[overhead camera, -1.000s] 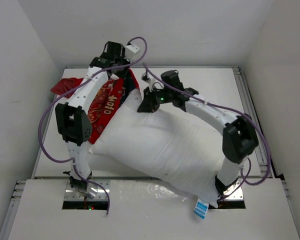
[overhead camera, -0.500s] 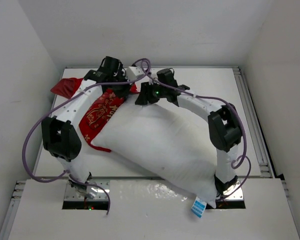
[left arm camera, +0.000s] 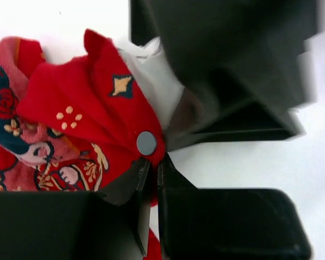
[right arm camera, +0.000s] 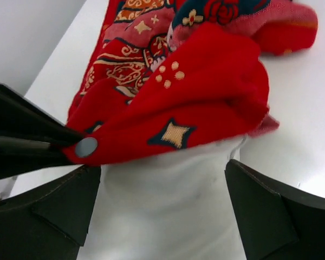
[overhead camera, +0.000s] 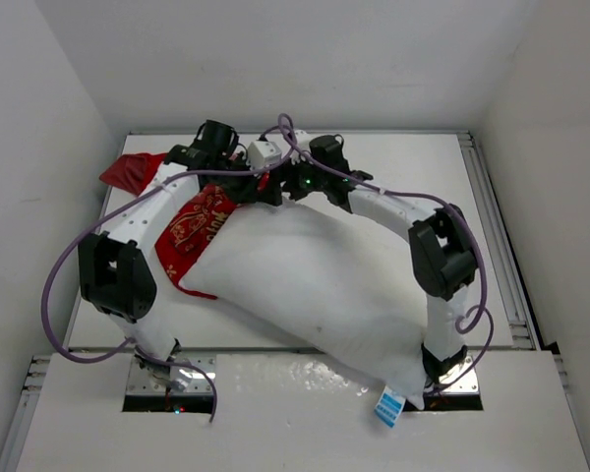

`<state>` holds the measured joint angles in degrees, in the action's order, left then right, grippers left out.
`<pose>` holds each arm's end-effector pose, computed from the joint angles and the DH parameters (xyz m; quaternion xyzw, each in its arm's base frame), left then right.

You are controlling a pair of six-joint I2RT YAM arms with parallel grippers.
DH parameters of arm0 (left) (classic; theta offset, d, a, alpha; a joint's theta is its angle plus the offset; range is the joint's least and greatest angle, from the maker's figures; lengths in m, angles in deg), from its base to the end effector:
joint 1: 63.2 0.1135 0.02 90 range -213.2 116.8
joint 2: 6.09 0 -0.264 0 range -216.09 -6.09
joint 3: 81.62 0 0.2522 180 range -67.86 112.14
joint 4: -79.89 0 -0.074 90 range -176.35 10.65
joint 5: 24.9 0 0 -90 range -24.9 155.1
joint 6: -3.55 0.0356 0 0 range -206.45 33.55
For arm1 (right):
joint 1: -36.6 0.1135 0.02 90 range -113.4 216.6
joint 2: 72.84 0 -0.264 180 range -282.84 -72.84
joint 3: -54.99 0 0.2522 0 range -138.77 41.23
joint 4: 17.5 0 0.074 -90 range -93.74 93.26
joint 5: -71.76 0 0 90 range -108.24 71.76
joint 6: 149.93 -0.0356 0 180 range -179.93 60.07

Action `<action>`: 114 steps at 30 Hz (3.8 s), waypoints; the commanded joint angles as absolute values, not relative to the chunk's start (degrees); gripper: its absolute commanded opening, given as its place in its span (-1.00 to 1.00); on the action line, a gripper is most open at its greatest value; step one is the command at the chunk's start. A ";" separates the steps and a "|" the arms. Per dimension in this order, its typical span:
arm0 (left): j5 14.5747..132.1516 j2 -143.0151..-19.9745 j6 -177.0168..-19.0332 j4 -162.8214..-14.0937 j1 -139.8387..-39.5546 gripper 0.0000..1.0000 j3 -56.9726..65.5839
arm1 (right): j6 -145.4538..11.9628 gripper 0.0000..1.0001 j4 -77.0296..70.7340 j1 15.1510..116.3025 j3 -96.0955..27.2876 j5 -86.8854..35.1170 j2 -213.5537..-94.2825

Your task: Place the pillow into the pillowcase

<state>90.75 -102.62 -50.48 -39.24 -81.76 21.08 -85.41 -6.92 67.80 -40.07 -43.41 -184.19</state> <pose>0.3383 -0.1299 0.3163 0.4855 0.7951 -0.1643 0.3242 0.3796 0.2476 0.2406 -0.1554 0.8248 0.4059 0.3615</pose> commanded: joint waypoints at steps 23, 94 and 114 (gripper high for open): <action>83.20 -96.62 -58.23 -40.39 -71.21 0.99 26.71 | -87.10 0.97 1.51 60.77 -58.07 -31.25 -192.55; 73.04 -81.31 -45.66 -58.47 -86.81 -0.64 -25.67 | -82.96 -0.36 5.31 71.93 -29.43 -15.96 -164.86; 48.84 -95.12 -52.79 -73.26 -88.95 -0.40 -28.84 | -81.65 -0.07 7.59 73.25 -30.39 -14.20 -164.24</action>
<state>54.75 -93.27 -51.92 -71.68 -89.79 -27.44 -82.91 7.11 72.19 -28.70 -15.02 -166.20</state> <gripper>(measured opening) 0.334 0.443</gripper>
